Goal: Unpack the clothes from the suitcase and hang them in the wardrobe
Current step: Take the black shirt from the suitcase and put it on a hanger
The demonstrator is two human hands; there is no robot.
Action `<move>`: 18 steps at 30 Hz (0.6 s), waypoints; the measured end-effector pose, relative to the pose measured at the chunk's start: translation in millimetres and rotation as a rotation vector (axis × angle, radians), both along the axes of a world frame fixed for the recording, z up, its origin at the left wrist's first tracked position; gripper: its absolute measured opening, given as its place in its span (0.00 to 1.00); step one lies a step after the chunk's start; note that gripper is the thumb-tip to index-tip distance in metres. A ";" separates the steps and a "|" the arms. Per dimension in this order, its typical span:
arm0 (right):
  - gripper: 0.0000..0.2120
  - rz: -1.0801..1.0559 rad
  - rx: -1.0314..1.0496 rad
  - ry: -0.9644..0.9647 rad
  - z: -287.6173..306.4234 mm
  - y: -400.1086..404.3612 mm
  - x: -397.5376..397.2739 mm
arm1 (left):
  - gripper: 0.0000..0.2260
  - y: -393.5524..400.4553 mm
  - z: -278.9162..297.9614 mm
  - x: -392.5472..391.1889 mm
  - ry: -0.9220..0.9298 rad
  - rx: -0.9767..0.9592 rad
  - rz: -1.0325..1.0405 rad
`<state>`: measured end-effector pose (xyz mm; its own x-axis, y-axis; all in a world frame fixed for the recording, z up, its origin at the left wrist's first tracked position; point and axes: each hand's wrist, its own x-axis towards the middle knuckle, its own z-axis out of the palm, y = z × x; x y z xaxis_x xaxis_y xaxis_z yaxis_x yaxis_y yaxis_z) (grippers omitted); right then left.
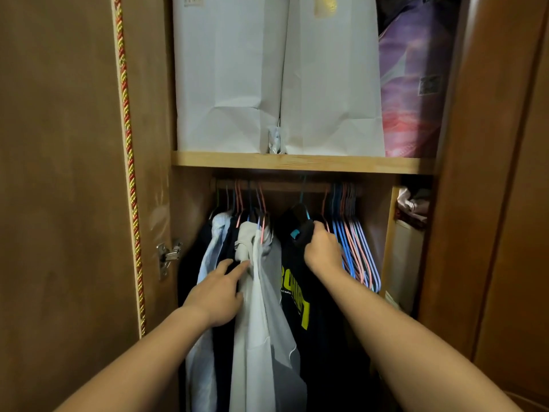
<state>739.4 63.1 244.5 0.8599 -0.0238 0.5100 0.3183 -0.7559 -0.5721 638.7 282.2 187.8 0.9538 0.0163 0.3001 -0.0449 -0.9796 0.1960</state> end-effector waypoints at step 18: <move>0.20 0.431 0.166 0.270 -52.8 82.8 -16.3 | 0.34 15.3 -9.3 -10.2 0.097 -0.257 -0.099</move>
